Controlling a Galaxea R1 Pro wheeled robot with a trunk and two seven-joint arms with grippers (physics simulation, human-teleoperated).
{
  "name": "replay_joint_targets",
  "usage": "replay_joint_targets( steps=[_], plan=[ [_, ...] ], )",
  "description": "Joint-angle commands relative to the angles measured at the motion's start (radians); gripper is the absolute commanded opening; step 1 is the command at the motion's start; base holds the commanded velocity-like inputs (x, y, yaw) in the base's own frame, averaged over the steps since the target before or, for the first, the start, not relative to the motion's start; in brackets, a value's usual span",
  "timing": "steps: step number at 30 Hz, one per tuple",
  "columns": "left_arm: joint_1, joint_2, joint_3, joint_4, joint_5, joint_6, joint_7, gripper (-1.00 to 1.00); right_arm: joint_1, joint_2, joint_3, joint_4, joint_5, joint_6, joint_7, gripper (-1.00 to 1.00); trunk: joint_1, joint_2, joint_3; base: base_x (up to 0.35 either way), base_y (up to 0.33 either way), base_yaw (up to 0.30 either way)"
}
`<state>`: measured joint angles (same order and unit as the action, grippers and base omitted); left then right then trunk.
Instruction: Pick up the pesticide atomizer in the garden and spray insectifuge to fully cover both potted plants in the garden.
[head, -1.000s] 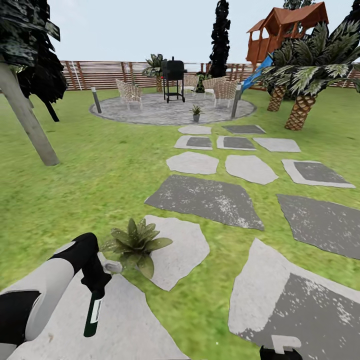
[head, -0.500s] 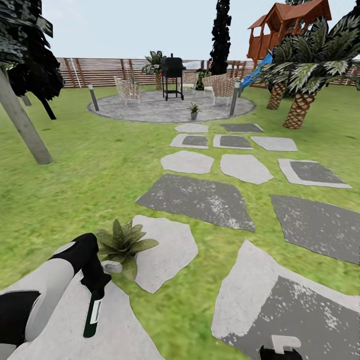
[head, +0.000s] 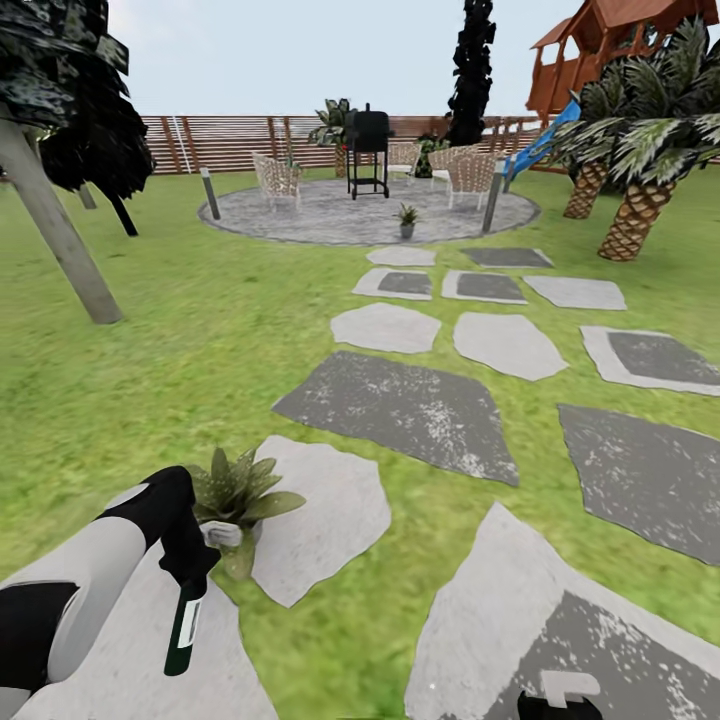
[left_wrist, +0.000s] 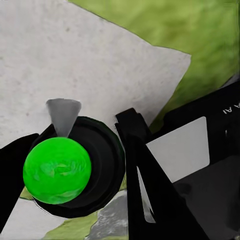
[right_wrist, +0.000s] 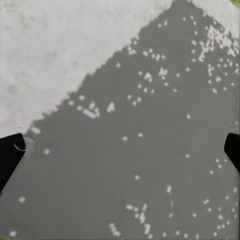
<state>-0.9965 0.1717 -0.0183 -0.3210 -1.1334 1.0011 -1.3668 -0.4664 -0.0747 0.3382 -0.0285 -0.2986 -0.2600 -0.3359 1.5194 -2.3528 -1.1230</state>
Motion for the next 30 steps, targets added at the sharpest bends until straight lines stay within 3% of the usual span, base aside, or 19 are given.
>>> replay_joint_targets(
  steps=[1,9,15,21,30],
  plan=[
    [-0.001,0.000,-0.002,-0.001,-0.006,0.010,-0.009,-1.00,0.000,0.000,0.009,-0.001,-0.010,-0.002,-0.002,1.00,0.000,0.000,-0.001,0.179,-0.242,0.277],
    [0.001,0.009,-0.002,-0.001,-0.006,0.010,-0.005,-1.00,0.000,0.000,0.009,-0.001,-0.010,-0.002,-0.002,1.00,0.000,0.000,-0.001,0.074,-0.271,0.274],
    [0.017,0.037,-0.002,0.000,-0.006,0.008,-0.003,-1.00,0.000,0.000,0.009,-0.001,-0.010,-0.002,-0.002,1.00,0.000,0.000,-0.001,0.001,-0.291,0.056],
    [0.033,0.044,0.000,0.000,-0.006,0.007,-0.002,-1.00,0.000,0.000,0.009,-0.001,-0.010,-0.002,-0.002,1.00,0.000,0.000,-0.001,0.015,-0.292,0.113],
    [0.125,0.054,0.010,-0.003,0.001,0.007,0.080,-1.00,0.000,0.001,0.009,-0.001,-0.010,-0.002,-0.002,1.00,0.000,0.000,-0.001,0.067,-0.186,0.272]
  ],
)
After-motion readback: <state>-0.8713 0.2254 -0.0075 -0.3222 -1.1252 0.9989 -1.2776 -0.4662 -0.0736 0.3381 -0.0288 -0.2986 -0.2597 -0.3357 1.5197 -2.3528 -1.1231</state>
